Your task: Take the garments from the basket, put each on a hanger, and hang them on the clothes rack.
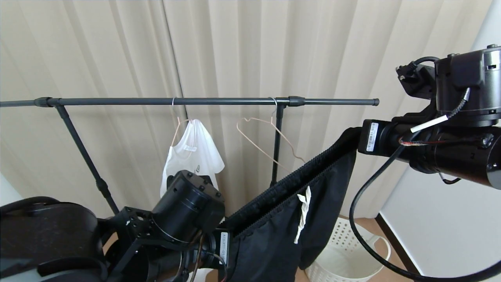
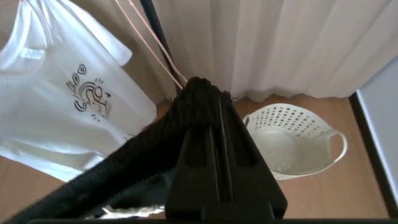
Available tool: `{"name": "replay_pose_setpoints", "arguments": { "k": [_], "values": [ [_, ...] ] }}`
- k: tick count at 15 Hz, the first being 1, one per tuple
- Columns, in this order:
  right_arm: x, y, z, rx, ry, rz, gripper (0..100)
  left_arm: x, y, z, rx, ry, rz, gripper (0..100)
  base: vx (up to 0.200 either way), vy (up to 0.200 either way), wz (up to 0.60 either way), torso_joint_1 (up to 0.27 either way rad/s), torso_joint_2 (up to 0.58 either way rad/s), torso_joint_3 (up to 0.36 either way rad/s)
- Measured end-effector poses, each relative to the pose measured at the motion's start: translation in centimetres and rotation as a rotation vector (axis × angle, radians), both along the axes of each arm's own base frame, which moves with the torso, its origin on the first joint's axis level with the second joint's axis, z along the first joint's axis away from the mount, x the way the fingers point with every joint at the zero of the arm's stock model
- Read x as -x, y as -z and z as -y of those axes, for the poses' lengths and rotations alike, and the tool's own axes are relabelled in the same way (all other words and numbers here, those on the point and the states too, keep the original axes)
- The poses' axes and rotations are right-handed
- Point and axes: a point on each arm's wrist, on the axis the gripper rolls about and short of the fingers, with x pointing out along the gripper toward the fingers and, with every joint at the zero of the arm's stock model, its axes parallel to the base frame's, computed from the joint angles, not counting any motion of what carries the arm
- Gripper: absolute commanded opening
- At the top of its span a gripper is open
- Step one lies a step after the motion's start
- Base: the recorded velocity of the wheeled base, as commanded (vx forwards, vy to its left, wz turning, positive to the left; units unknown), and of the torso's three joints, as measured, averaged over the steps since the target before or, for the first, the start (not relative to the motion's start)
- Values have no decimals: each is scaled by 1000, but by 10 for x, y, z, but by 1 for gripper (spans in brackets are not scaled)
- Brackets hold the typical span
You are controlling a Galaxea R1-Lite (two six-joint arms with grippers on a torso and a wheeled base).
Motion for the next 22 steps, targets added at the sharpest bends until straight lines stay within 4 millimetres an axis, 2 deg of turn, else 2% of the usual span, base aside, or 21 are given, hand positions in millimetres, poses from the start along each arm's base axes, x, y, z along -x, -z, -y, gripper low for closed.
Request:
{"name": "replay_pose_setpoints", "arguments": {
  "k": [3,6,8,11,17,19,22],
  "values": [
    [20,19,3,184,-107,-47,0,-12,-14,-17,6,-36,51,0,0,0,0,0,0,0],
    [45,35,-7,254,-224,-82,0,-25,-28,-30,25,-81,100,0,0,0,0,0,0,0],
    [53,40,-11,282,-263,-117,0,-31,-31,-36,39,-110,120,0,0,0,0,0,0,0],
    [54,41,-11,285,-266,-119,0,-39,-30,-51,23,-156,122,0,0,0,0,0,0,0],
    [35,43,10,325,-172,-148,0,-45,-31,-63,10,-184,141,0,0,0,0,0,0,0],
    [40,48,13,355,-212,-182,0,-51,-39,-59,55,-150,186,0,0,0,0,0,0,0],
    [62,50,13,420,-306,-256,0,-68,-51,-48,105,-107,218,0,0,0,0,0,0,0]
  ]
}}
